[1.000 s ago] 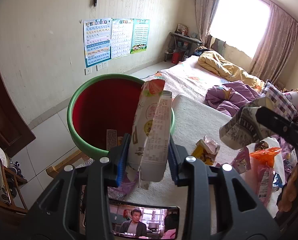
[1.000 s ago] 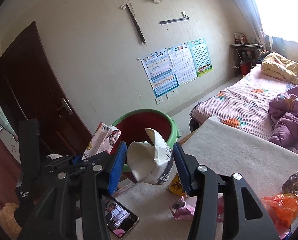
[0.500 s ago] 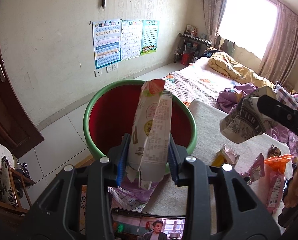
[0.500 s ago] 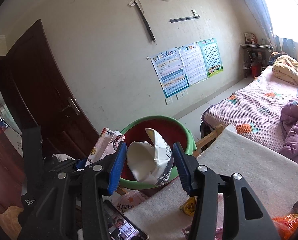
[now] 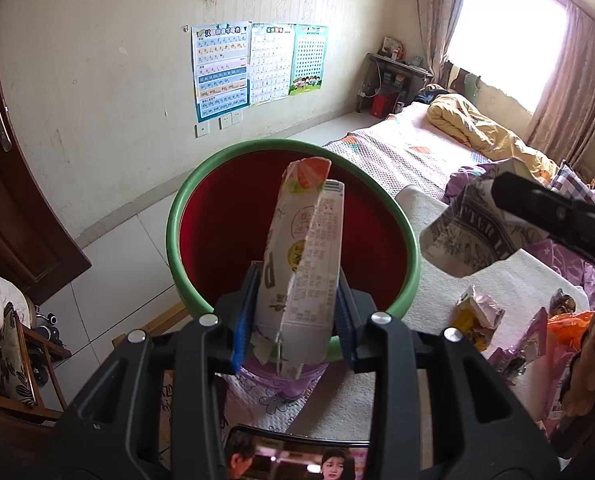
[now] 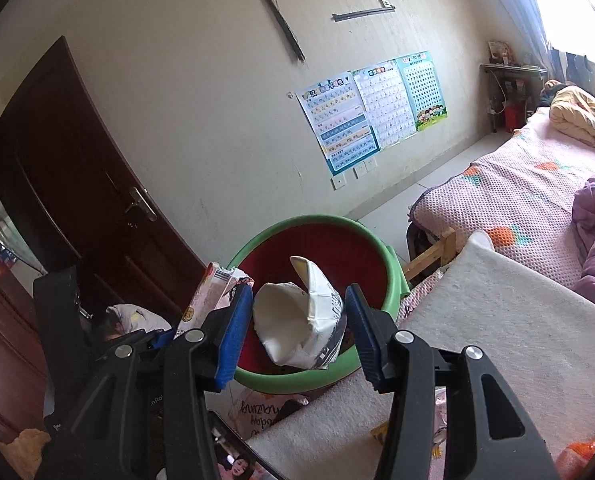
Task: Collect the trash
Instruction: 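Carry the white carton and paper cup toward the red bucket, then open both tools over the red bucket to drop carton and cup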
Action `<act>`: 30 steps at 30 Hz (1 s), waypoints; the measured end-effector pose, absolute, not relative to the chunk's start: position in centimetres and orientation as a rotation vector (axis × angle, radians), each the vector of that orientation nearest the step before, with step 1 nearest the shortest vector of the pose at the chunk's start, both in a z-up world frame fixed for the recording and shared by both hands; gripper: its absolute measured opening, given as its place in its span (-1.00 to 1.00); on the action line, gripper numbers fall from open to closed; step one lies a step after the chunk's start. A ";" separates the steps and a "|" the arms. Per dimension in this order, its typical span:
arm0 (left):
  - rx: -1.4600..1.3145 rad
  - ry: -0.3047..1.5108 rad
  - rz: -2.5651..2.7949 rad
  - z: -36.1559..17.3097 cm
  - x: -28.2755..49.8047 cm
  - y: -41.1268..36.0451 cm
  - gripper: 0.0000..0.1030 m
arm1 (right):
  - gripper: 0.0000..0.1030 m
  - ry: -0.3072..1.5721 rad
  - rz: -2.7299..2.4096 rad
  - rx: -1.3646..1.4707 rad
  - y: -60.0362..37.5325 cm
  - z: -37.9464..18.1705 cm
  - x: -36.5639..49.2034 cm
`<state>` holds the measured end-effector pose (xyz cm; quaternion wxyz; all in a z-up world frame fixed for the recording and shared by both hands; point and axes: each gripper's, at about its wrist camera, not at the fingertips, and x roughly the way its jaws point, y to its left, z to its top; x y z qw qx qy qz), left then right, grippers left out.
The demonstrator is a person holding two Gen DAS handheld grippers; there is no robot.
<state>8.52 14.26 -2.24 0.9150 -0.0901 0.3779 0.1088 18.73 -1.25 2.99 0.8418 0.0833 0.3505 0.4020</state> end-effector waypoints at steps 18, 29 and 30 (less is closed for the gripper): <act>-0.182 0.859 0.239 -4.0 9.9 15.2 -0.34 | -0.08 0.818 0.834 0.191 -0.1 0.9 20.7; -0.143 0.845 0.304 -3.8 10.3 15.6 0.20 | 0.34 0.799 0.836 0.229 0.8 1.6 21.4; -0.143 0.842 0.308 -3.7 10.1 15.7 0.20 | 0.34 0.796 0.834 0.223 0.6 1.8 21.3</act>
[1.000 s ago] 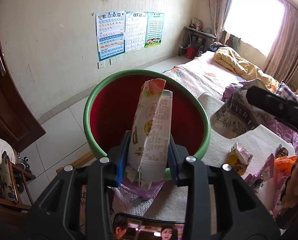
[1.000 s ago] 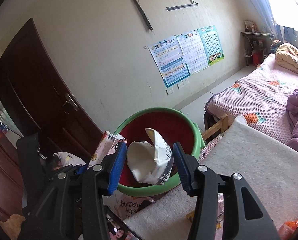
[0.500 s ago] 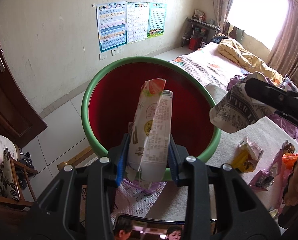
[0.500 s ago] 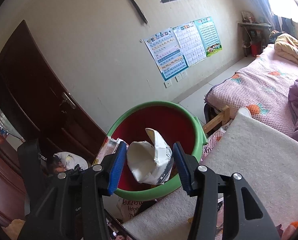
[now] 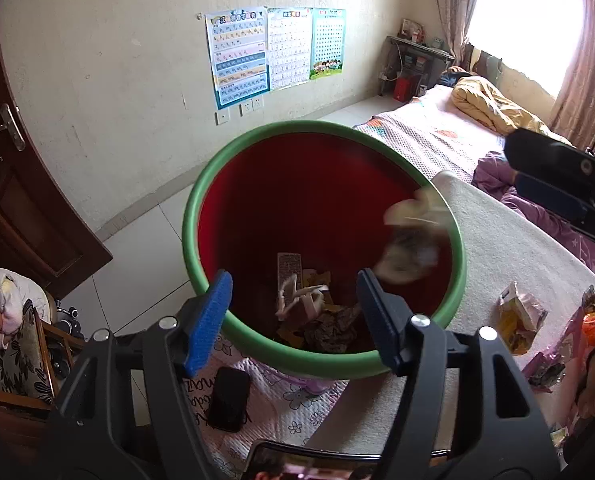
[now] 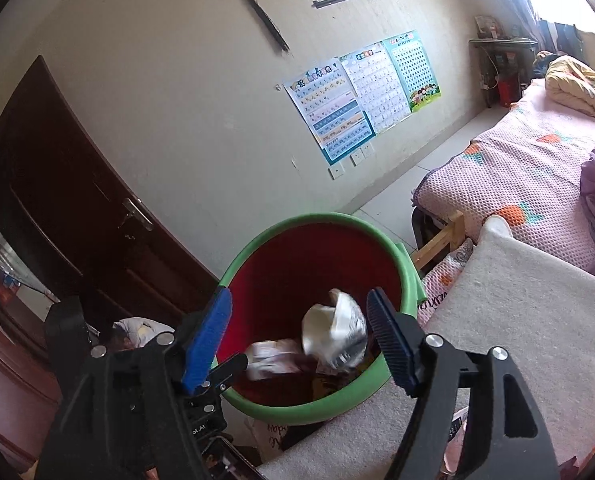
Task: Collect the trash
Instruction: 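Open both tools over the red bucket to drop carton and cup, then return both tools to the bed and grasp a pink wrapper with the left tool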
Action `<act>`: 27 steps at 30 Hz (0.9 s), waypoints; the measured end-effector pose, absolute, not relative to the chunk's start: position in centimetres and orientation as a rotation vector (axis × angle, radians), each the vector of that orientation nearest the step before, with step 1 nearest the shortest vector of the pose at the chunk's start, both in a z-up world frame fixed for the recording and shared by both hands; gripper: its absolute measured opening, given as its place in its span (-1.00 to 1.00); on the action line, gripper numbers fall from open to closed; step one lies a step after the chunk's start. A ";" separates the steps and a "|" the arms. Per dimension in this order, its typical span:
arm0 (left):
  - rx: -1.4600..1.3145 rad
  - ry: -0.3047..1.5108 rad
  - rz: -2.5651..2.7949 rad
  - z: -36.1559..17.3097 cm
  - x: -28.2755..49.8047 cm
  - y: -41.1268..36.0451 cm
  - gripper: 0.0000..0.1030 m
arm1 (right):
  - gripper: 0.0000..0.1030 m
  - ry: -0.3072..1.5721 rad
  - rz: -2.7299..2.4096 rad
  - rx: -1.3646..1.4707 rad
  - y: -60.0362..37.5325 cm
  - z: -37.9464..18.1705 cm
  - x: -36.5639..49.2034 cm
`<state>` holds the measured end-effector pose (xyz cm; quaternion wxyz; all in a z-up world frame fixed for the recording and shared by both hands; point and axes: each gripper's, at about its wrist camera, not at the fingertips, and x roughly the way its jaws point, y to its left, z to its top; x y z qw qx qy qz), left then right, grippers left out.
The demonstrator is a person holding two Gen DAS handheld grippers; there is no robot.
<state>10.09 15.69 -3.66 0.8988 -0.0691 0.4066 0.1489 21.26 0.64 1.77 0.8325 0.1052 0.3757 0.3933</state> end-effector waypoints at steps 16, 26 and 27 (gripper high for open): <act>-0.153 0.771 0.090 -1.8 6.5 7.8 0.25 | 0.34 0.695 0.655 0.145 -11.3 3.8 15.4; -0.147 0.910 -0.157 -6.1 8.4 0.2 0.46 | 0.34 0.808 0.486 0.252 -18.8 -0.9 13.0; -0.150 0.938 -0.178 -6.8 8.9 -0.3 0.39 | 0.34 0.816 0.476 0.256 -19.0 -1.2 12.9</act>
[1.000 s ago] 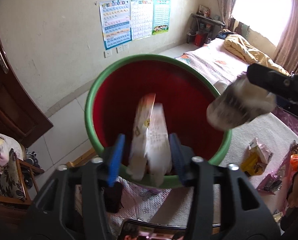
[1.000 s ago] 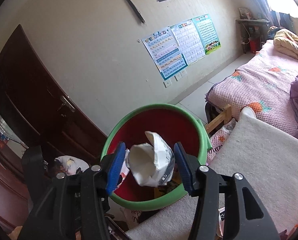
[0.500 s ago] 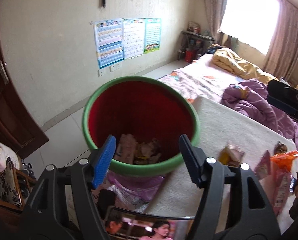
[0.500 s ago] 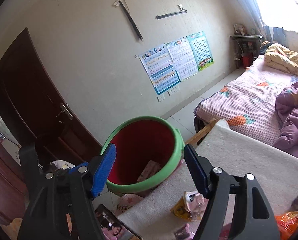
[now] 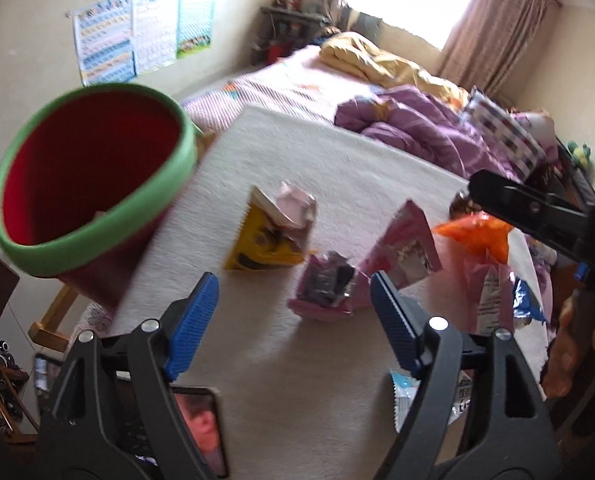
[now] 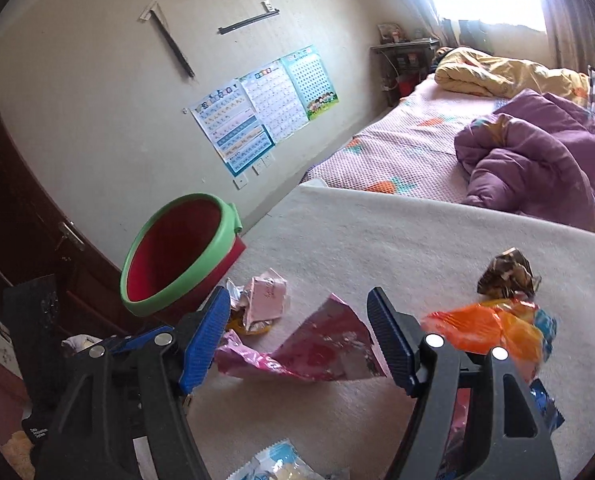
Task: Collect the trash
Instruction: 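Return both tools to the bed and grasp a pink wrapper with the left tool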
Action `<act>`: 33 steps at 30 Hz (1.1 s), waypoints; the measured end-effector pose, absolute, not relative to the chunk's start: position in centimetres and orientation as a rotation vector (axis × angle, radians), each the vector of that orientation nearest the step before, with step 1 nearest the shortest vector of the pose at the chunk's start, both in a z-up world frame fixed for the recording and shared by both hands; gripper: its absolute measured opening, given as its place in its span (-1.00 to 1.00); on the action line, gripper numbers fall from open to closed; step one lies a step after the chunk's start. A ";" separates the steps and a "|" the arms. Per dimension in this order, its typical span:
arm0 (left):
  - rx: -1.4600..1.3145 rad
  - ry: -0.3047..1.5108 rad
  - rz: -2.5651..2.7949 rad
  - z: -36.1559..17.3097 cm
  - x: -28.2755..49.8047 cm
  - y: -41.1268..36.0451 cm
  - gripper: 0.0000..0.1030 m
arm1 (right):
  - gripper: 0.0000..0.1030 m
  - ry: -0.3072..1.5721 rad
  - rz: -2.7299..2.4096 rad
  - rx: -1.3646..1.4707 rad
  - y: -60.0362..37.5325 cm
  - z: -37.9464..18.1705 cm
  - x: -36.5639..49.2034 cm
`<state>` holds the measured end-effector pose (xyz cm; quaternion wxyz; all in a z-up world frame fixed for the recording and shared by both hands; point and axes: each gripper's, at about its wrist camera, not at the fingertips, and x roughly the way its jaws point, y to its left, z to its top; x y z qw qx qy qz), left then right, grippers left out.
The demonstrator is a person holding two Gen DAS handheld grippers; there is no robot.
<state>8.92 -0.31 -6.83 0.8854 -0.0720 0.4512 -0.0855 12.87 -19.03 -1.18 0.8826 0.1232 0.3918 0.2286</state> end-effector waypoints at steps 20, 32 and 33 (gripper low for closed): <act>-0.083 1.035 -0.274 -9.0 4.4 -2.7 -0.57 | 0.34 0.897 0.628 0.141 -12.4 -0.8 17.6; -0.080 1.049 -0.265 -9.0 3.7 -3.0 -0.33 | -0.32 1.127 0.700 0.264 -9.9 -7.5 20.4; -0.081 1.050 -0.265 -9.0 3.8 -2.9 -0.31 | -0.56 1.127 0.711 0.273 -10.0 -7.5 20.4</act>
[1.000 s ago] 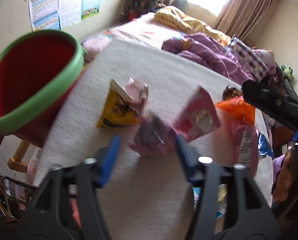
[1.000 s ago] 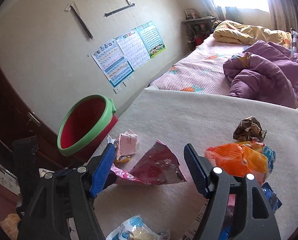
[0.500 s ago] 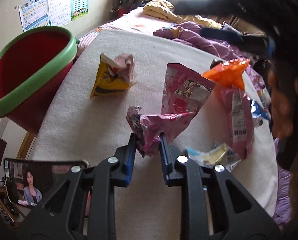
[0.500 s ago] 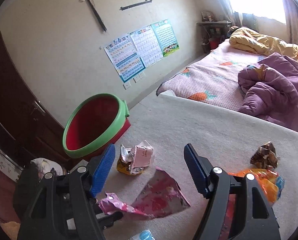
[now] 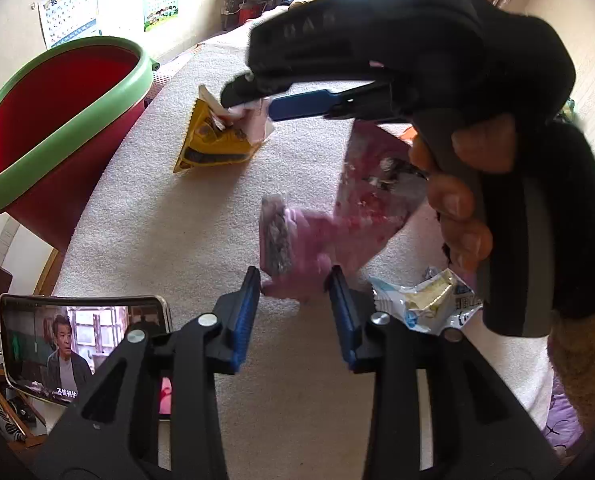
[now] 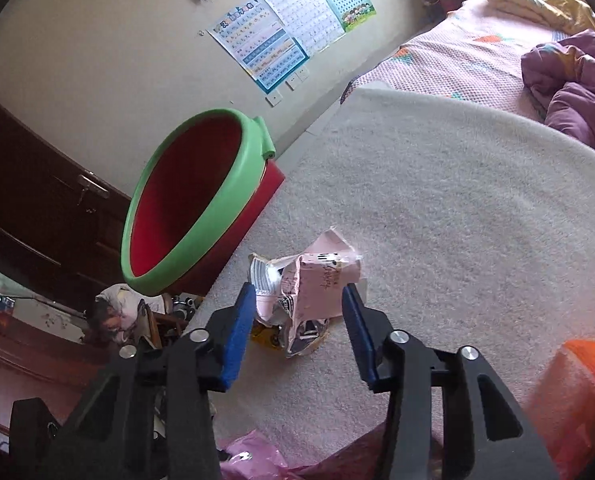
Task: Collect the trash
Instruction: 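Return both tools to the bed and grasp a pink wrapper with the left tool, then grasp a pink paper bag with the right tool while the left tool holds the pink wrapper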
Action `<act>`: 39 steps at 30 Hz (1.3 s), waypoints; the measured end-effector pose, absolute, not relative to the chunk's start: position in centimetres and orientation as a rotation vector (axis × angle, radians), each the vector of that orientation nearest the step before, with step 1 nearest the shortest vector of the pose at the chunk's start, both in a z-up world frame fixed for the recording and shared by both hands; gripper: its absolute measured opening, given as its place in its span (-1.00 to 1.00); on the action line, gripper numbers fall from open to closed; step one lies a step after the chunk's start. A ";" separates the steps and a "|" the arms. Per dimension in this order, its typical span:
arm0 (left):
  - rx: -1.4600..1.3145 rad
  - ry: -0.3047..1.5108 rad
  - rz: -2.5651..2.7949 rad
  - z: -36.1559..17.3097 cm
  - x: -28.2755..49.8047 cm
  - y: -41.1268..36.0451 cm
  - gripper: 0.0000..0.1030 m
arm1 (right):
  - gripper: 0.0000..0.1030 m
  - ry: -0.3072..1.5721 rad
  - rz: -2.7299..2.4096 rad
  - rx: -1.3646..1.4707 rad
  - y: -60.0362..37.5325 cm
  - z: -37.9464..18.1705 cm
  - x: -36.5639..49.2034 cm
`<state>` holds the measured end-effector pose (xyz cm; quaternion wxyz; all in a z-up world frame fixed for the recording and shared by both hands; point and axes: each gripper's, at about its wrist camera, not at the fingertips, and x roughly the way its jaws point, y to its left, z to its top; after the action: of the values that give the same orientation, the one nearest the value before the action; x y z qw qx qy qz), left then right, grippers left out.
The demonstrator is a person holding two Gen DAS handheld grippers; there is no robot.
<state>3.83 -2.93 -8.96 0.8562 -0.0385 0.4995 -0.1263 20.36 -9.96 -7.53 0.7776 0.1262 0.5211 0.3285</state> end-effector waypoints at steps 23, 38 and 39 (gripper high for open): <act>-0.155 1.054 -0.377 -7.6 6.1 -3.7 0.18 | -0.79 0.975 0.593 0.320 -16.8 -4.8 17.9; -0.029 0.967 -0.349 -5.7 7.3 -4.6 0.28 | -0.72 1.019 0.546 0.257 -16.3 -7.3 17.7; -0.021 0.987 -0.356 -6.3 7.9 -4.7 0.28 | -0.71 1.021 0.543 0.263 -16.4 -7.3 17.7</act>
<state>7.86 -4.74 -6.30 0.8654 -0.0100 0.4714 -0.1698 17.66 -16.37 -7.25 0.8293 0.1238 0.4812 0.2559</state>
